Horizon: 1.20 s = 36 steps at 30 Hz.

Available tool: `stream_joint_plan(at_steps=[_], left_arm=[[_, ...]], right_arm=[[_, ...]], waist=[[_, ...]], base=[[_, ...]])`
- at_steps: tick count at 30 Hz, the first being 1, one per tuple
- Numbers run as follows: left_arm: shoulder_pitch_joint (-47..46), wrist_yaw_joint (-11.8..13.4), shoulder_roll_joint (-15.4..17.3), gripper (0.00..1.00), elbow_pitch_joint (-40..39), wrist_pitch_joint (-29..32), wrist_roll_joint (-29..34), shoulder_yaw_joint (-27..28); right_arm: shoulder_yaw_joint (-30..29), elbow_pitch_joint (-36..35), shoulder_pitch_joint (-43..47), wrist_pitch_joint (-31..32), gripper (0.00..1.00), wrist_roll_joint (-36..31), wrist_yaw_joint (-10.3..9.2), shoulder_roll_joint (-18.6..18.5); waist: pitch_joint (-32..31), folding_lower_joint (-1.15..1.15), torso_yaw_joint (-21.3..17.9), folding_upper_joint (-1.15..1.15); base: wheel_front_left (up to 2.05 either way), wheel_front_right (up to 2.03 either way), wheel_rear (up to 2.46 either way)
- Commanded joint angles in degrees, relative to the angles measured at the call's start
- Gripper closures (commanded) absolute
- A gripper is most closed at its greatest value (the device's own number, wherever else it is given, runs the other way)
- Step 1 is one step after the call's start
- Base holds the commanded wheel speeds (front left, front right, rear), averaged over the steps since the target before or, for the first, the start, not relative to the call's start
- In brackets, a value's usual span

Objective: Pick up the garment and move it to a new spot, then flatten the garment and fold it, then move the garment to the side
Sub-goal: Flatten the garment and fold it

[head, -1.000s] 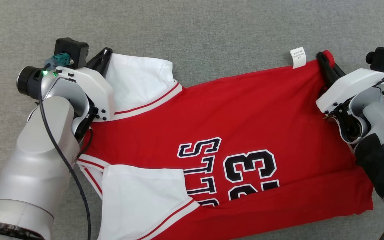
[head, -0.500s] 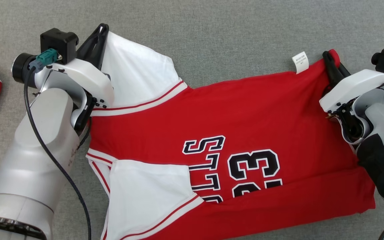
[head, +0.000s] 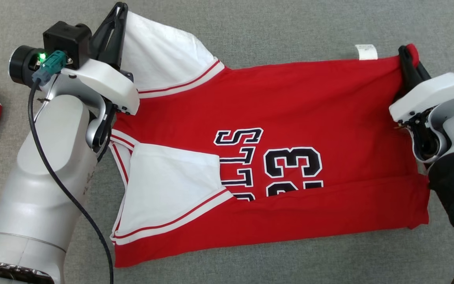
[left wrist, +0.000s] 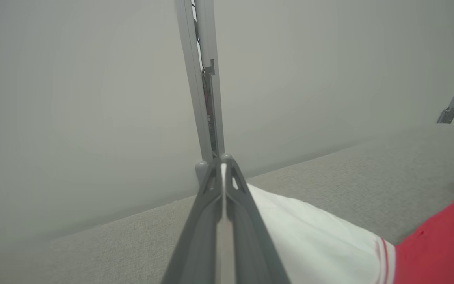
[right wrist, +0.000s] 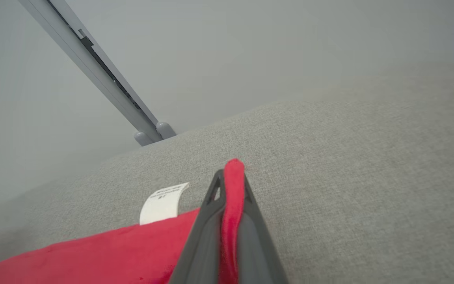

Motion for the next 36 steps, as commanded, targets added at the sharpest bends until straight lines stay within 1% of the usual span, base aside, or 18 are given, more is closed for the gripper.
stream_joint_plan(at_steps=[1, 8, 17, 23, 29, 36], left_arm=[[0.2, -0.3, 0.5, 1.0, -0.7, -0.2, 0.7, 0.4], [4.1, -1.4, 0.8, 1.0, -4.9, -0.2, 1.8, 2.0], [14.4, -2.4, 0.6, 1.0, -13.8, -0.2, 2.4, 3.6], [21.5, -2.9, 0.8, 1.0, -18.0, -0.2, 2.2, 3.8], [28.2, -3.4, 1.4, 1.0, -21.5, -0.2, 1.5, 4.2], [32.9, -3.7, 1.5, 1.0, -22.1, -0.2, 0.5, 3.6]], right_arm=[[-1.0, -0.5, 0.9, -0.3, 1.0, -1.3, 0.02, 0.0], [-5.9, -2.4, 4.7, -0.4, 1.0, -5.7, 0.02, 0.3], [-9.4, -4.1, 11.0, -0.4, 1.0, -10.6, 0.02, -1.7], [-11.3, -5.2, 14.9, -0.4, 1.0, -12.1, 0.02, -2.7], [-9.9, -7.1, 19.6, -0.3, 1.0, -13.8, 0.02, -4.3], [-8.7, -6.4, 22.6, -0.3, 1.0, -15.2, 0.02, -5.5]], waist=[[-0.1, 0.0, -0.1, 0.0], [-1.4, 0.0, 0.0, 0.0], [-5.2, 0.0, 2.1, 0.0], [-8.2, 0.0, 3.9, 0.0], [-11.6, 0.0, 5.6, 0.0], [-14.3, 0.0, 7.0, 0.0]], base=[[0.0, 0.0, 0.0], [0.0, 0.0, 0.0], [0.0, 0.0, 0.0], [0.0, 0.0, 0.0], [0.0, 0.0, 0.0], [0.0, 0.0, 0.0]])
